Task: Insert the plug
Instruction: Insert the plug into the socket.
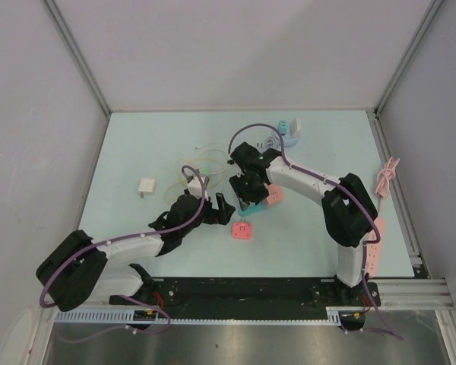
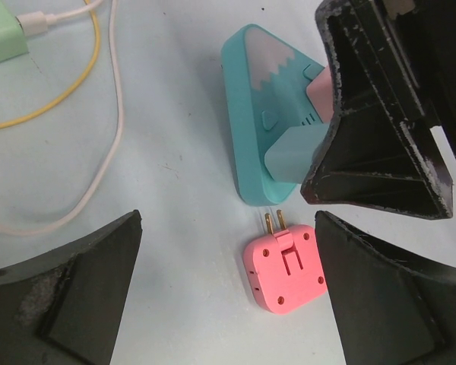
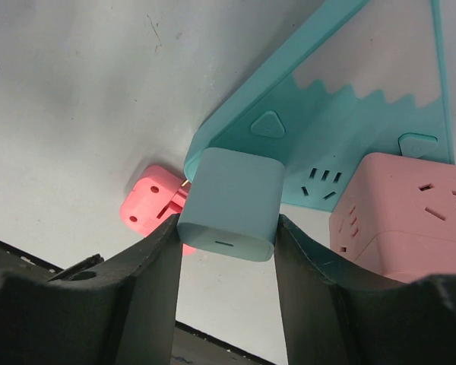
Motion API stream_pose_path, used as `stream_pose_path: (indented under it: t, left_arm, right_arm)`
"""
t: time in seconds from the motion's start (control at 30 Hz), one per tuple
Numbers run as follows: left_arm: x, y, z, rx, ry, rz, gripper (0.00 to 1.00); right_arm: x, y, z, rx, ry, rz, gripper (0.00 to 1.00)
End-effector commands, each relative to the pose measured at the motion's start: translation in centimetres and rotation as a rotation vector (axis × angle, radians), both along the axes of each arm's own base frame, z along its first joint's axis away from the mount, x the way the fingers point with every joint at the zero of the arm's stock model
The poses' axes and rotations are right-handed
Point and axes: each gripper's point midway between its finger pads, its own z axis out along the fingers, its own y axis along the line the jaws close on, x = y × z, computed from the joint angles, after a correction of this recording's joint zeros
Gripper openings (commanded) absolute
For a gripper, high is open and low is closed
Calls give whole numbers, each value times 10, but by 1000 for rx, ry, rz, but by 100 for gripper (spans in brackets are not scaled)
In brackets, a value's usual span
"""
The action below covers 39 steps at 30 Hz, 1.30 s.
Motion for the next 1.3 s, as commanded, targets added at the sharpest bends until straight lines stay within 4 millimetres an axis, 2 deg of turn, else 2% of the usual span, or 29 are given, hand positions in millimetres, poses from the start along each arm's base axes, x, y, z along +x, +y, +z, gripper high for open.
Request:
stream_pose_path:
  t: [0.0, 0.03, 0.17, 0.4, 0.57, 0.83, 0.97, 1.1, 1.17, 1.27]
  left_arm:
    - [6, 1, 14, -25, -53, 13, 100]
    - [6, 0, 14, -27, -54, 12, 100]
    - [6, 0, 14, -27, -54, 10, 100]
    - [6, 0, 14, -31, -57, 9, 100]
    - [5, 2, 17, -39, -64, 13, 100]
    - [4, 1, 18, -48, -63, 7, 100]
    - [2, 1, 20, -52, -63, 5, 100]
    - [2, 3, 24, -58, -73, 11, 100]
    - [1, 4, 24, -59, -70, 12, 100]
    - [-1, 4, 27, -67, -70, 10, 100]
  right_arm:
    - [12, -11, -36, -115, 16, -15, 0]
    - [10, -11, -37, -126, 28, -12, 0]
    - [23, -7, -35, -155, -6, -24, 0]
    - [22, -12, -59, -239, 46, -27, 0]
    - [17, -19, -85, -261, 120, -36, 0]
    - [31, -31, -100, -295, 143, -70, 0]
    - [34, -19, -91, -251, 116, -56, 0]
    - [42, -1, -62, -199, 25, -39, 2]
    - [42, 6, -54, -188, -2, -25, 10]
    - [46, 11, -43, -177, -52, -25, 30]
